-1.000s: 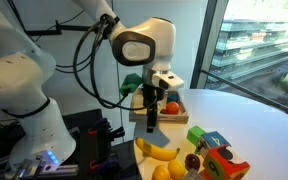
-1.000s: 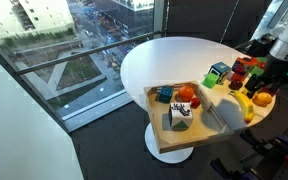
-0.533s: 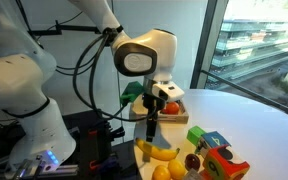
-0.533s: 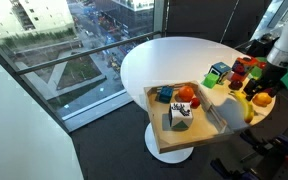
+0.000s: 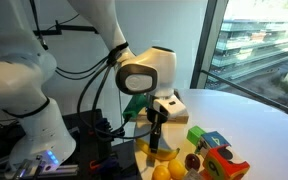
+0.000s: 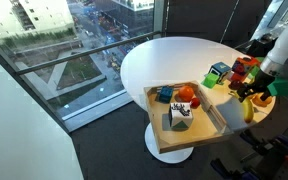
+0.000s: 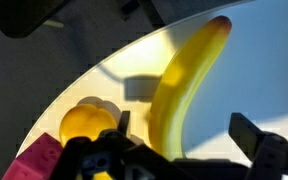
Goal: Put the banana in the box
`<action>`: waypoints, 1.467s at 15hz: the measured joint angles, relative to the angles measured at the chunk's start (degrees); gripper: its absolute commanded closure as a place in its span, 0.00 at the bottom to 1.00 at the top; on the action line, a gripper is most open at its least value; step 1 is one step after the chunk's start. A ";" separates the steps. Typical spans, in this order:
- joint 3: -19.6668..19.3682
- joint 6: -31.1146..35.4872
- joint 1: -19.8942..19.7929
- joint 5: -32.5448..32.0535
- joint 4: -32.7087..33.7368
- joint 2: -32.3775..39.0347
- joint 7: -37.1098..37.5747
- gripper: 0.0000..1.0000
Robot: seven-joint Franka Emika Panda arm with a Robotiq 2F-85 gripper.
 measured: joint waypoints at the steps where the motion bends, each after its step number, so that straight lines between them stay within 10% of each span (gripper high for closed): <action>1: -0.31 1.68 0.04 -0.36 0.00 1.06 0.61 0.00; 6: -2.97 5.95 1.71 -0.98 0.13 5.53 2.21 0.04; 7: -3.70 6.31 2.31 -0.98 0.22 6.35 2.27 0.25; 15: -9.24 8.74 8.21 -0.98 1.29 9.24 3.14 0.81; 22: -9.74 7.65 10.50 -0.98 1.47 5.82 3.16 0.84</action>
